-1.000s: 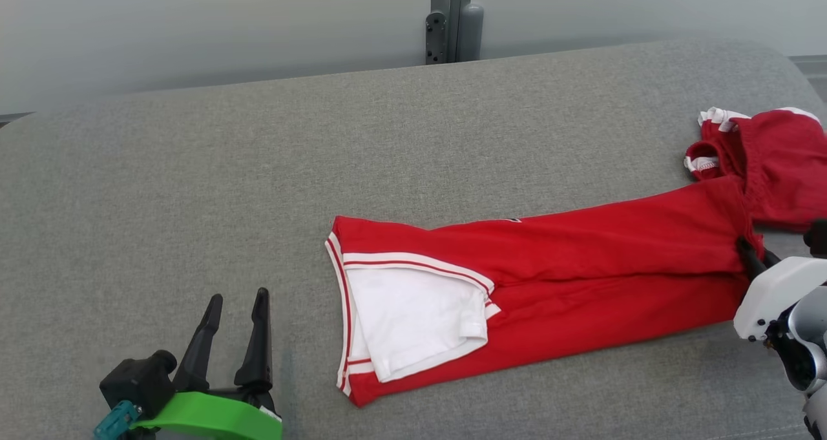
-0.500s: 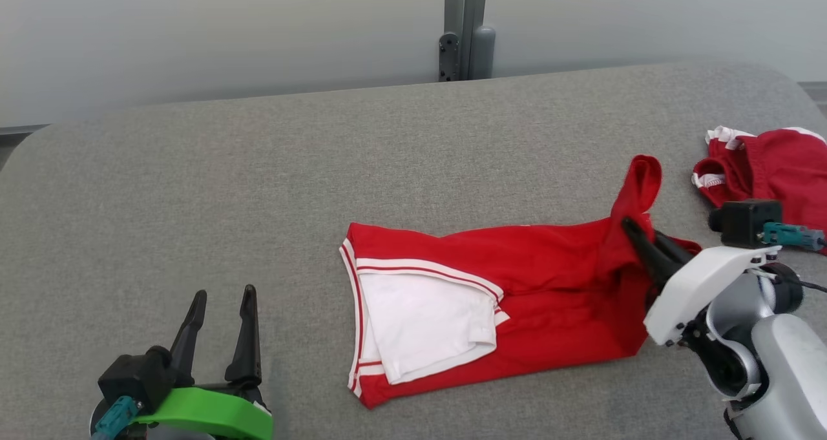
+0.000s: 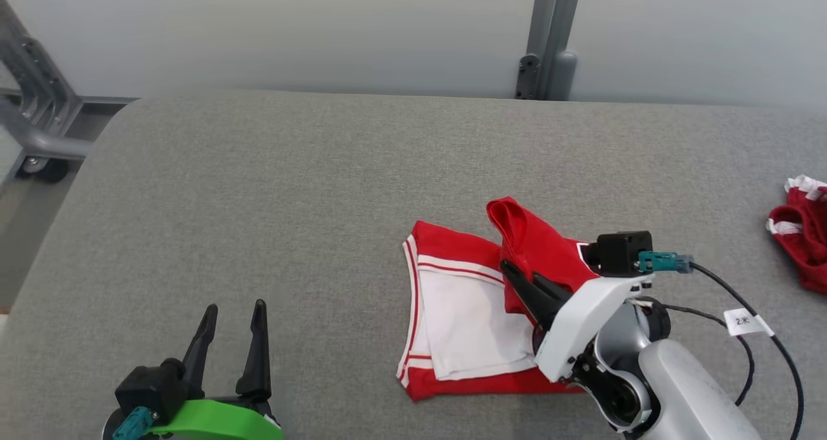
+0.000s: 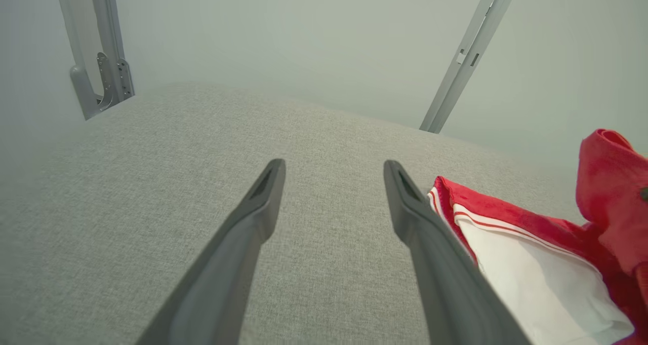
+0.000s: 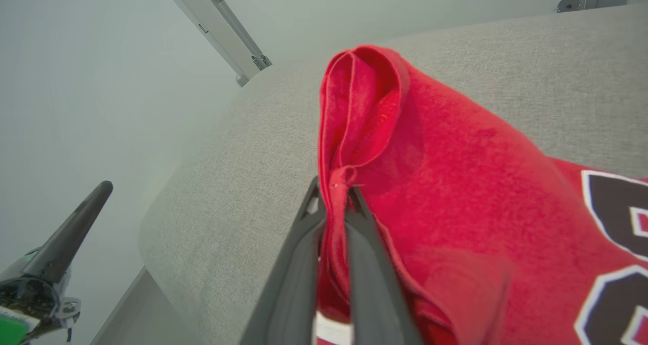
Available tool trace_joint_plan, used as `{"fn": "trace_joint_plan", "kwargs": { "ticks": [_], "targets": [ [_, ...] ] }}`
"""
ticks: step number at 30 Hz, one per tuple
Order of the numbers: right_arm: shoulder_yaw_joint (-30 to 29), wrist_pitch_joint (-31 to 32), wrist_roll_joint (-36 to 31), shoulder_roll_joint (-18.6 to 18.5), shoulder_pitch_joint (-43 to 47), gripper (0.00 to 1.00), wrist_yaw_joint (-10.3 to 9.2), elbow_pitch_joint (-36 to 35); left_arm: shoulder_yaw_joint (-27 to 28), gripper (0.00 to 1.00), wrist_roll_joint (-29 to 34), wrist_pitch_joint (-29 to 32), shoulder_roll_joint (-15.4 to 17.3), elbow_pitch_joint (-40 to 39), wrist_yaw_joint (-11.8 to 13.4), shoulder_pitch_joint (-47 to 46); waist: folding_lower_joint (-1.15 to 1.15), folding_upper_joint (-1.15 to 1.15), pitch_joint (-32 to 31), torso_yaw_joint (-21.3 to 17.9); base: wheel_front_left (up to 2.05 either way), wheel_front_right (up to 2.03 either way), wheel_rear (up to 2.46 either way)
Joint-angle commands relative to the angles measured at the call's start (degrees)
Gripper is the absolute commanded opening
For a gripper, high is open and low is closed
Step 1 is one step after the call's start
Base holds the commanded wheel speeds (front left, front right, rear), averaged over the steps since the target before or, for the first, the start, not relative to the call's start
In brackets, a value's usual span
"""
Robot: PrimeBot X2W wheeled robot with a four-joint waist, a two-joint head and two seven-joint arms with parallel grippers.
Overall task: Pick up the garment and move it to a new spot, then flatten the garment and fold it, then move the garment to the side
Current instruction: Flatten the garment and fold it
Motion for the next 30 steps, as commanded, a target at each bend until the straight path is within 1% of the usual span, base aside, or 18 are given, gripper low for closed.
{"fn": "trace_joint_plan", "kwargs": {
  "ticks": [1,6,12,14,15,18,23,26,30],
  "targets": [
    [0.2,-0.8,0.1,0.7,-1.0,0.00,0.00,1.8,0.1,1.00,0.6,-0.2,-0.4,0.2,-0.4,0.5,0.00,0.00,-0.3,3.2,0.00,0.00,0.00],
    [1.6,-2.7,0.8,3.0,-3.2,0.00,0.01,9.3,0.3,1.00,1.2,-0.2,-0.9,0.6,-1.2,0.6,0.00,0.00,-0.1,5.5,0.00,0.00,0.00],
    [3.3,-4.4,0.1,4.1,-6.0,0.00,0.01,18.3,0.5,1.00,2.0,-0.2,-1.8,1.2,-1.7,0.6,0.00,0.00,0.3,6.6,0.00,0.00,0.00],
    [3.7,-5.5,-0.1,4.2,-7.2,0.49,0.01,20.4,0.7,1.00,1.9,-0.2,-2.1,1.3,-1.9,0.6,0.00,0.00,0.5,6.6,0.00,0.00,0.00],
    [3.9,-6.0,0.1,4.2,-7.6,1.00,0.00,21.4,0.8,1.00,1.9,-0.2,-2.3,1.3,-2.0,0.7,0.00,0.00,0.6,6.5,0.00,0.00,0.00],
    [5.5,-7.6,2.6,4.4,-8.8,1.00,0.01,22.5,1.0,1.00,2.1,-0.2,-2.6,1.6,-2.3,0.6,0.00,0.00,0.8,6.0,0.00,0.00,0.00],
    [8.0,-10.7,5.9,4.3,-10.8,1.00,0.01,21.9,1.2,1.00,2.6,-0.2,-3.0,1.9,-2.8,0.4,0.00,0.00,0.9,4.8,0.00,0.00,0.00],
    [7.2,-13.5,4.7,4.3,-11.8,1.00,0.01,21.6,1.3,1.00,3.0,-0.2,-3.2,1.8,-2.9,0.4,0.00,0.00,0.9,4.1,0.00,0.00,0.00],
    [5.0,-17.9,0.8,2.3,-12.3,1.00,0.01,21.7,1.4,1.00,3.4,-0.2,-3.3,1.8,-3.1,0.3,0.00,0.00,1.0,3.0,0.00,0.00,0.00]
  ]
}}
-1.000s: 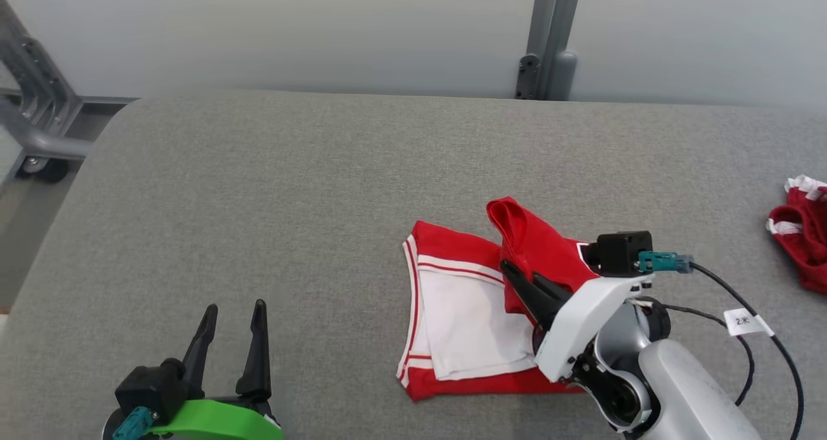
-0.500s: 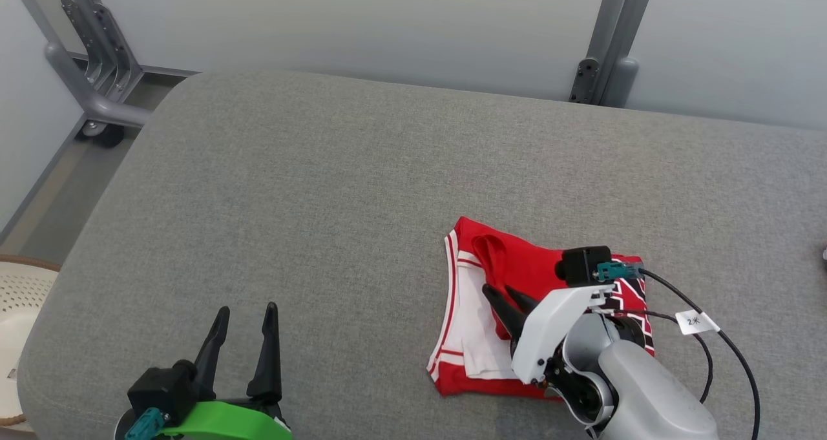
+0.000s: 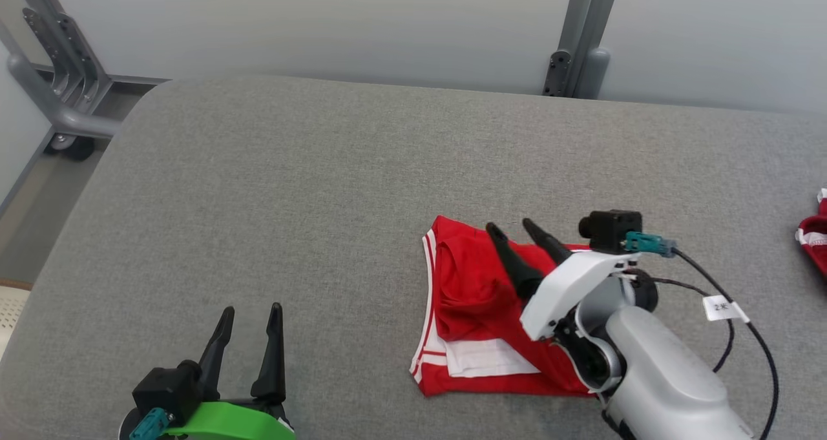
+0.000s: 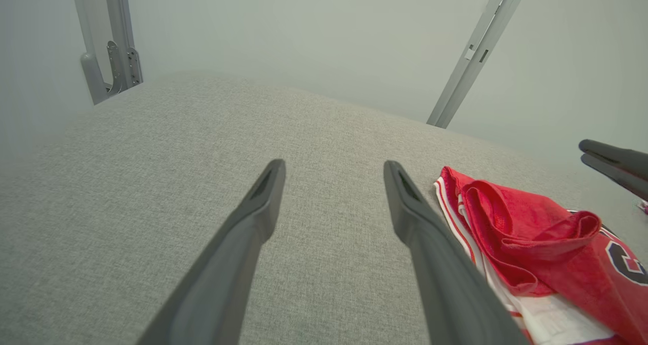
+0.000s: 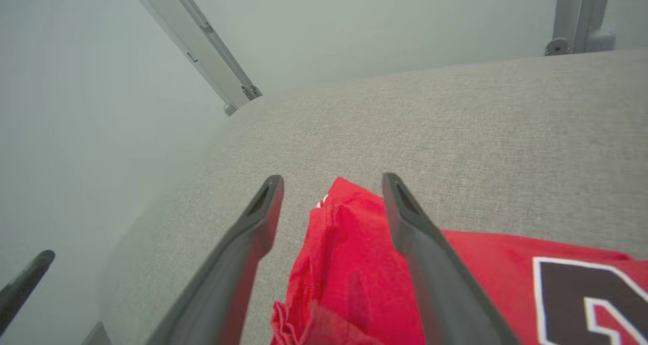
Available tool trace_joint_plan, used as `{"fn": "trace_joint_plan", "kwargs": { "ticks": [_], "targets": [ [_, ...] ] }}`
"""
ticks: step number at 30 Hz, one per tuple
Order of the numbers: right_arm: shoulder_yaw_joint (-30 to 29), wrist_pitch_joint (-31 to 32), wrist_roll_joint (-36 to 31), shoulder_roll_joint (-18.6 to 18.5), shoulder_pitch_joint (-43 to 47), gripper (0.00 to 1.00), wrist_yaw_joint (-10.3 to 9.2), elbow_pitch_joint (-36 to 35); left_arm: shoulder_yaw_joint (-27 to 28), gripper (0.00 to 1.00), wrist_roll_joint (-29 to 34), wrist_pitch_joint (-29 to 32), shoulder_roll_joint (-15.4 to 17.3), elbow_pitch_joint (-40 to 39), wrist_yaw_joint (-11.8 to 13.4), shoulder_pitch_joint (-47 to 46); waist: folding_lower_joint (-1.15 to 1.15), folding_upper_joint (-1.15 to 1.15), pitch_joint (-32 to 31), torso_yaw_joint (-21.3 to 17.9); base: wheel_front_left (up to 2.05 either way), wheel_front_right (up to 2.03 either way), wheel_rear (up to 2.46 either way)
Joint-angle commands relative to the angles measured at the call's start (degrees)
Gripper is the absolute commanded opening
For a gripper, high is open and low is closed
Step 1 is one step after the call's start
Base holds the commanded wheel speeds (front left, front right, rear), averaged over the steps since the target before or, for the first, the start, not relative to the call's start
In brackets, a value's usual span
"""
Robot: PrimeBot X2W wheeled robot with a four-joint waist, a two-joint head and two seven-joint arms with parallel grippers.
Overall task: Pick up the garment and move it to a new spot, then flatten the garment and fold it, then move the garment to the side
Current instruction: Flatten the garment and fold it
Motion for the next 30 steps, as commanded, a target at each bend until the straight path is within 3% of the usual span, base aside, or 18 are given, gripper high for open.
{"fn": "trace_joint_plan", "kwargs": {
  "ticks": [1,10,24,25,26,28,30],
  "targets": [
    [-1.0,-1.2,-0.9,-0.7,0.0,1.00,0.01,0.0,0.2,1.00,0.4,-0.2,-0.1,0.1,-0.3,0.1,0.00,0.00,0.1,-0.7,0.00,0.00,0.00],
    [-5.2,-5.2,-8.7,-3.0,2.5,1.00,0.01,0.2,0.3,1.00,1.0,-0.2,-0.2,0.0,-0.7,-0.3,0.00,0.00,0.7,-2.6,0.00,0.00,0.00],
    [-2.0,-6.1,-13.0,-0.7,5.0,1.00,0.01,2.1,0.1,1.00,1.2,-0.2,-0.4,0.3,-1.0,-1.3,0.00,0.00,1.6,-1.0,0.00,0.00,0.00],
    [-1.1,-6.3,-13.5,-0.6,5.1,0.69,0.00,2.6,0.1,1.00,1.2,-0.2,-0.4,0.3,-1.0,-1.4,0.00,0.00,1.7,-0.8,0.00,0.00,0.00],
    [0.0,-6.4,-13.9,-0.4,5.3,0.45,0.01,3.3,0.1,1.00,1.2,-0.2,-0.5,0.4,-1.0,-1.4,0.00,0.00,1.7,-0.5,0.00,0.00,0.00],
    [2.2,-6.8,-14.6,-0.1,5.3,0.27,0.00,5.0,0.1,1.00,1.2,-0.2,-0.5,0.4,-1.0,-1.5,0.00,0.00,1.9,0.0,0.00,0.00,0.00],
    [4.0,-7.6,-15.2,0.2,4.9,0.01,0.01,7.2,0.1,1.00,1.2,-0.2,-0.6,0.4,-1.2,-1.8,0.00,0.00,2.0,0.5,0.00,0.00,0.00]
  ]
}}
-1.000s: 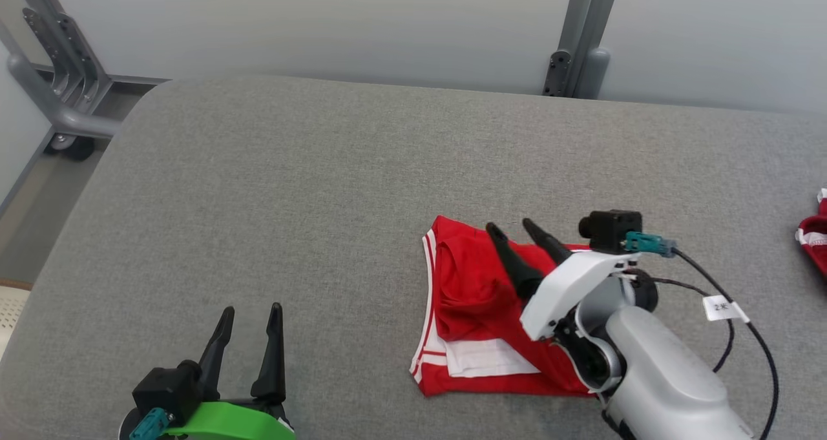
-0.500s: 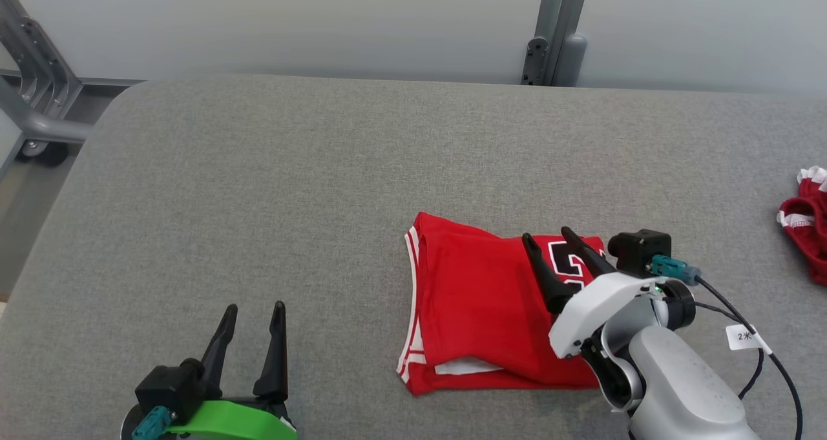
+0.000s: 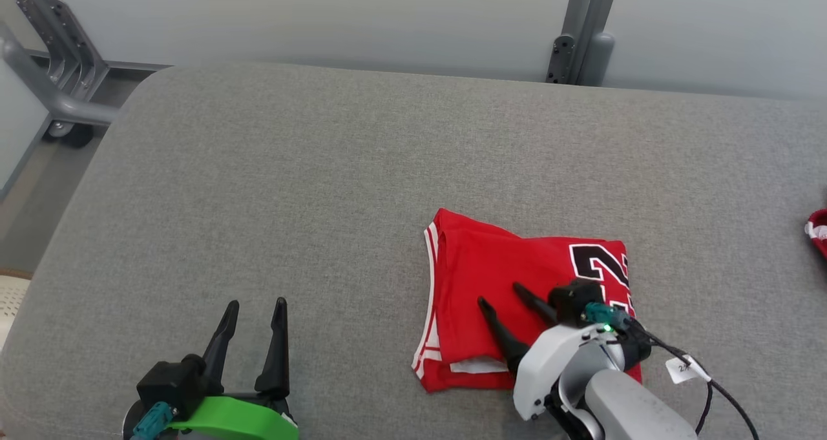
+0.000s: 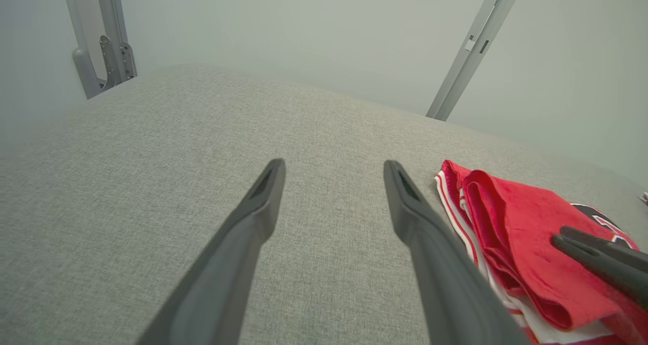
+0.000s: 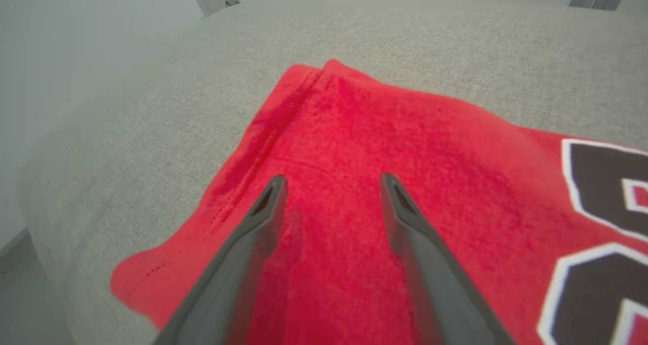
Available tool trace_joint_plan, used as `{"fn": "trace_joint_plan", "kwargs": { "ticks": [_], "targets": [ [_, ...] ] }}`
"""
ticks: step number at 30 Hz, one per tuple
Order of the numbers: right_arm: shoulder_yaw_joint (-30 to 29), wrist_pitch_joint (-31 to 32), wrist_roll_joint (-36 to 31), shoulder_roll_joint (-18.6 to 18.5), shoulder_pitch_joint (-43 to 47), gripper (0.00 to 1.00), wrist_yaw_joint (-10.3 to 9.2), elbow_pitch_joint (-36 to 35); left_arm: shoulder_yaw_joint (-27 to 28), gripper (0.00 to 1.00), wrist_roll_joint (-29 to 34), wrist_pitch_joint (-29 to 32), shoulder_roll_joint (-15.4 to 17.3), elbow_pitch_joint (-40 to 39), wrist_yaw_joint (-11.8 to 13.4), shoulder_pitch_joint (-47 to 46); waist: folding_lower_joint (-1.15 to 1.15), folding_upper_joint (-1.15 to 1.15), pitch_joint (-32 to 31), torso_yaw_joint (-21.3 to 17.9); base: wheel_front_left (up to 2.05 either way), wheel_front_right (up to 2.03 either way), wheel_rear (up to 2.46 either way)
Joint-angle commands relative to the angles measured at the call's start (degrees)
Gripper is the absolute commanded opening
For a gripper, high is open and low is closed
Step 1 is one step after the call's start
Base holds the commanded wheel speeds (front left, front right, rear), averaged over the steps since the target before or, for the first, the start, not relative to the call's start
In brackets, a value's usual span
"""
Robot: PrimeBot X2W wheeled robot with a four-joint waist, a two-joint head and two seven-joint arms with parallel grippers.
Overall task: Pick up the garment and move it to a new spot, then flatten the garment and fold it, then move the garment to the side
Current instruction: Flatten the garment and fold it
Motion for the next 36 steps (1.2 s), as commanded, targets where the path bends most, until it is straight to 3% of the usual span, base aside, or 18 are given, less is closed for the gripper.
{"fn": "trace_joint_plan", "kwargs": {
  "ticks": [1,8,15,22,25,27,29,31,32,33,36],
  "targets": [
    [1.0,-0.8,-0.4,0.1,0.1,0.00,0.00,1.5,0.0,1.00,0.5,-0.2,-0.1,0.0,-0.3,-1.1,0.00,0.00,0.2,0.7,0.00,0.00,0.00],
    [9.4,-3.2,0.2,1.1,-0.8,0.00,0.00,7.6,0.5,1.00,0.5,-0.2,0.1,-0.2,-0.2,-0.9,0.00,0.00,0.4,2.0,0.00,0.00,0.00],
    [15.6,-4.9,2.9,1.3,-3.0,0.00,0.01,8.9,1.2,1.00,0.7,-0.2,-0.2,-0.6,0.1,-0.5,0.00,0.00,0.5,1.3,0.00,0.00,0.00],
    [11.6,-6.1,1.8,1.1,-5.4,0.00,0.00,5.3,1.6,1.00,1.2,-0.2,-0.2,-0.9,-0.2,-0.3,0.00,0.00,0.1,-1.0,0.00,0.00,0.00],
    [6.5,-6.1,0.3,0.4,-3.9,0.07,0.00,0.1,1.6,1.00,1.6,-0.2,0.0,-1.1,-0.3,-0.7,0.00,0.00,-0.3,-2.2,0.00,0.00,0.00],
    [2.5,-6.0,-1.4,-0.2,-2.2,0.15,0.00,-3.4,1.6,1.00,1.8,-0.2,0.1,-1.3,-0.2,-1.0,0.00,0.00,-0.6,-2.9,0.00,0.00,0.00],
    [-1.8,-6.0,-3.2,-0.5,-0.5,0.29,0.00,-7.2,1.5,1.00,1.9,-0.2,0.2,-1.6,-0.2,-1.4,0.00,0.00,-1.0,-3.7,0.00,0.00,0.00],
    [-5.9,-6.0,-5.3,-0.4,1.6,0.60,0.00,-10.7,1.6,1.00,2.2,-0.2,0.2,-1.8,0.1,-1.9,0.00,0.00,-1.4,-4.6,0.00,0.00,0.00],
    [-8.0,-6.1,-6.1,-0.3,2.9,0.93,0.00,-12.5,1.7,1.00,2.3,-0.2,0.2,-2.0,0.2,-2.0,0.00,0.00,-1.7,-5.1,0.00,0.00,0.00],
    [-10.1,-6.1,-6.9,-0.2,4.2,1.00,0.00,-14.3,1.6,1.00,2.5,-0.2,0.1,-2.2,0.3,-2.0,0.00,0.00,-1.9,-5.5,0.00,0.00,0.00],
    [-15.3,-6.0,-9.4,0.3,7.9,1.00,0.00,-18.9,1.5,1.00,3.1,-0.2,-0.2,-2.5,0.6,-1.9,0.00,0.00,-2.4,-6.8,0.00,0.00,0.00]
  ]
}}
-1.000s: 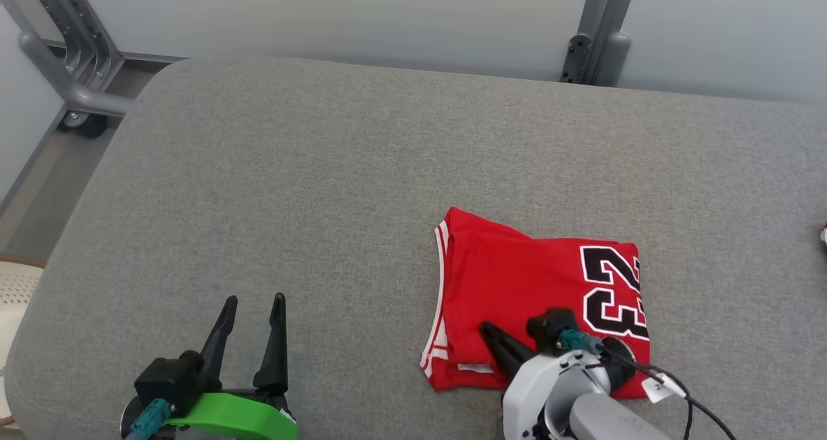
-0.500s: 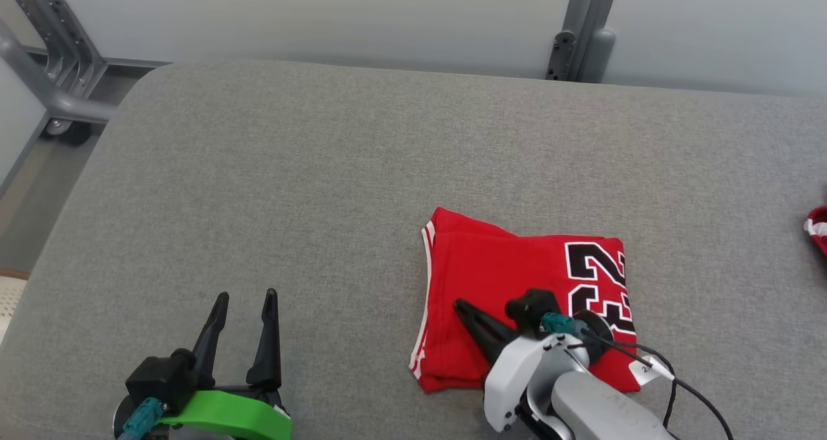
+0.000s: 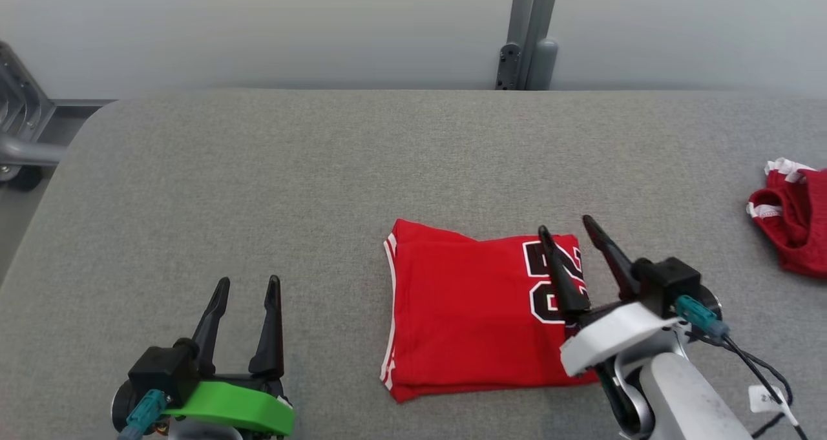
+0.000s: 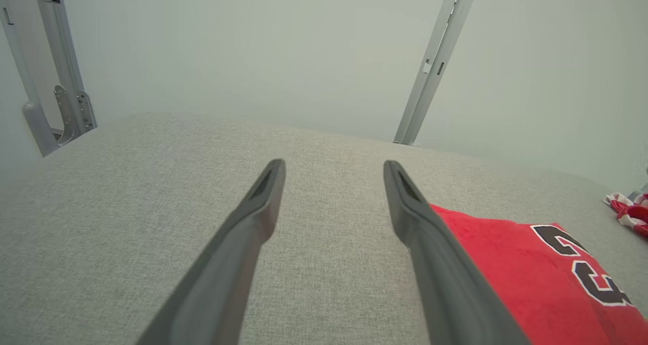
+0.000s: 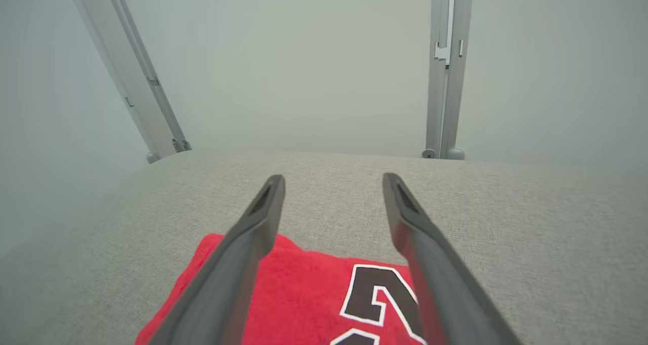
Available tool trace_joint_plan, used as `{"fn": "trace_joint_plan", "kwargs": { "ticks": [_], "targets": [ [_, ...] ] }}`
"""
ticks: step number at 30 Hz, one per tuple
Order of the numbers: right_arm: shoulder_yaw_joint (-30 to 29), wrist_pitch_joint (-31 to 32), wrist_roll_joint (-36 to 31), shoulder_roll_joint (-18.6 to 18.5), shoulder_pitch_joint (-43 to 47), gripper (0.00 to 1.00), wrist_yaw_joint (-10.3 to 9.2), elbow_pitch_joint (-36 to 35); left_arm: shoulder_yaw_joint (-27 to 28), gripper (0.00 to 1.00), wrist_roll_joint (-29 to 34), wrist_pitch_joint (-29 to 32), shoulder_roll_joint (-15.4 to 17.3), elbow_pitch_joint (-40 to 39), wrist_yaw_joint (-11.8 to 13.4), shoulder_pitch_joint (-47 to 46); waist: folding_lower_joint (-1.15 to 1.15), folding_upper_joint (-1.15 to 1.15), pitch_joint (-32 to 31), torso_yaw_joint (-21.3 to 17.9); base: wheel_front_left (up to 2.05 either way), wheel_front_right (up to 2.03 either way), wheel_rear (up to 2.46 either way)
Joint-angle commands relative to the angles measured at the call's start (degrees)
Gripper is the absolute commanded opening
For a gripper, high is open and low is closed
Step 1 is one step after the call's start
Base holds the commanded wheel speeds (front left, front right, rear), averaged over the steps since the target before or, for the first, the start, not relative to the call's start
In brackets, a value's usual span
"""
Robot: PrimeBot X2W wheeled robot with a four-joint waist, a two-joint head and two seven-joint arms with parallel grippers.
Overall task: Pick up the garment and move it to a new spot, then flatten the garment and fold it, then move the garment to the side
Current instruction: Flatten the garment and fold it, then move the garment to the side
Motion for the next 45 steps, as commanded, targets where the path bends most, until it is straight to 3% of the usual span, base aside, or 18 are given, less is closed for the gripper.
{"fn": "trace_joint_plan", "kwargs": {
  "ticks": [1,10,31,37,45],
  "targets": [
    [-1.8,-0.1,-0.9,0.1,1.9,1.00,-0.01,-1.6,0.2,1.00,0.5,-0.2,-0.2,-0.3,0.4,-0.3,0.00,0.00,-1.0,-1.6,0.00,0.00,0.00],
    [-9.6,-0.1,-2.4,1.0,11.1,1.00,-0.01,-9.4,2.1,1.00,2.1,-0.2,-1.2,-1.2,0.8,3.2,0.00,0.00,-2.4,-4.0,0.00,0.00,0.00],
    [-10.8,0.0,-1.9,1.0,13.1,1.00,-0.01,-9.3,5.7,1.00,5.9,-0.2,-3.7,-0.3,-1.5,6.7,0.00,0.00,-2.9,-4.0,0.00,0.00,0.00],
    [-12.3,7.2,-4.4,0.8,9.7,1.00,-0.01,-8.7,5.9,1.00,6.4,-0.2,-4.2,0.0,-2.2,5.8,0.00,0.00,-1.4,-3.0,0.00,0.00,0.00],
    [-10.4,20.8,0.6,-1.5,4.7,1.00,-0.01,-1.9,5.5,1.00,7.1,-0.2,-5.1,0.4,-2.8,3.4,0.00,0.00,3.0,-0.1,0.00,0.00,0.00]
  ]
}}
